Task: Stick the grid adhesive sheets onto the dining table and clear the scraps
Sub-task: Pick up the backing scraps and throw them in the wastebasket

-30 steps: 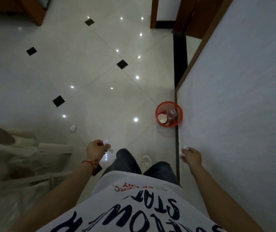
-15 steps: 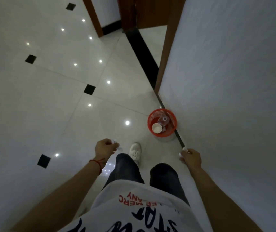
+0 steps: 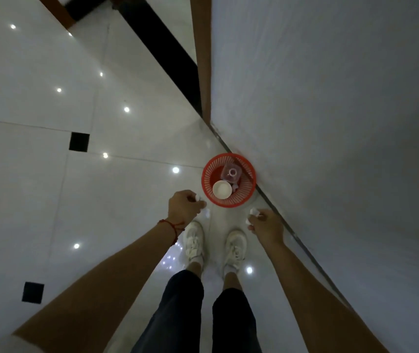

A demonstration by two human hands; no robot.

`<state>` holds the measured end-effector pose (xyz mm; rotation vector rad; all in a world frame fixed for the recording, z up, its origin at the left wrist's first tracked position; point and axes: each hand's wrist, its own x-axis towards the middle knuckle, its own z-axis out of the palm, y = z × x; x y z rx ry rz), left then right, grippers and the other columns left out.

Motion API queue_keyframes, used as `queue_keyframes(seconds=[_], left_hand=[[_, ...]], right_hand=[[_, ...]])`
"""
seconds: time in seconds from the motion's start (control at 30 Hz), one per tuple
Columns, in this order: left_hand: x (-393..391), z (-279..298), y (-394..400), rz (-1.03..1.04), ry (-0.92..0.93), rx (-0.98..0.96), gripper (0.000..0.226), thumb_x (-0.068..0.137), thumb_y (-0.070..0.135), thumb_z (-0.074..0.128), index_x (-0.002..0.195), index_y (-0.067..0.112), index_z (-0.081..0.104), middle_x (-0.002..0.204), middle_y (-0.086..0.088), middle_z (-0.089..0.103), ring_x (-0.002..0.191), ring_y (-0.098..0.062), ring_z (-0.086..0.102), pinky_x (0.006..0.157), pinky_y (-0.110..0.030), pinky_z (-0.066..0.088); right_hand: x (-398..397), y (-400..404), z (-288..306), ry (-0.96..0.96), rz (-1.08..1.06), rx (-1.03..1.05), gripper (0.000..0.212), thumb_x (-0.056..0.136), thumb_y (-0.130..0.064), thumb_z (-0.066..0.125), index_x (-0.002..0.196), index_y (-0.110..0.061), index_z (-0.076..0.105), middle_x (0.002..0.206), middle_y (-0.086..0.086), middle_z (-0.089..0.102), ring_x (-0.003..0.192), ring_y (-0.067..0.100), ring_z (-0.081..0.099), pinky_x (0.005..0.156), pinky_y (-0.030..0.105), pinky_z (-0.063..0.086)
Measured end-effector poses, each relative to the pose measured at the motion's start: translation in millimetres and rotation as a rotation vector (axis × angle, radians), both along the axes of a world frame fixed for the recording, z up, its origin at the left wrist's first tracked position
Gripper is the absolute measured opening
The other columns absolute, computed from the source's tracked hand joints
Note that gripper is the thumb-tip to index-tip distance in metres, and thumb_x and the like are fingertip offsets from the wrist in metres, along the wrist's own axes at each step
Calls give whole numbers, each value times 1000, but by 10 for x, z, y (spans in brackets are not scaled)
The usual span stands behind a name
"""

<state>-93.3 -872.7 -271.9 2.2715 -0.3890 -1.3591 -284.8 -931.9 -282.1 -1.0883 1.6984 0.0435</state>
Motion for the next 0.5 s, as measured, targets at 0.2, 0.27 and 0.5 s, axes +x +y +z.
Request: queue_keyframes(seconds=[0.2, 0.27, 0.5], left_hand=[[-83, -905, -269, 123, 63, 52, 17, 75, 8, 74, 66, 9, 59, 65, -10, 62, 44, -7, 58, 58, -26, 52], [-127, -1111, -378, 153, 82, 48, 14, 77, 9, 72, 83, -1, 64, 80, -18, 66, 58, -19, 61, 63, -32, 55], [-145, -1357, -543, 302, 363, 133, 48, 85, 20, 64, 127, 3, 49, 125, -22, 58, 110, -35, 59, 78, -38, 54]], right_hand=[[151, -266, -840, 31, -88, -13, 18, 89, -19, 58, 85, -2, 63, 89, 23, 70, 70, 28, 64, 83, 48, 55], [202, -320, -1047, 27, -150, -9, 12, 88, -20, 60, 88, -8, 61, 90, 18, 69, 68, 25, 64, 79, 44, 56], [158, -312, -1221, -126, -349, 249, 62, 82, -22, 69, 137, -18, 39, 113, 11, 61, 85, 26, 67, 66, 29, 53]])
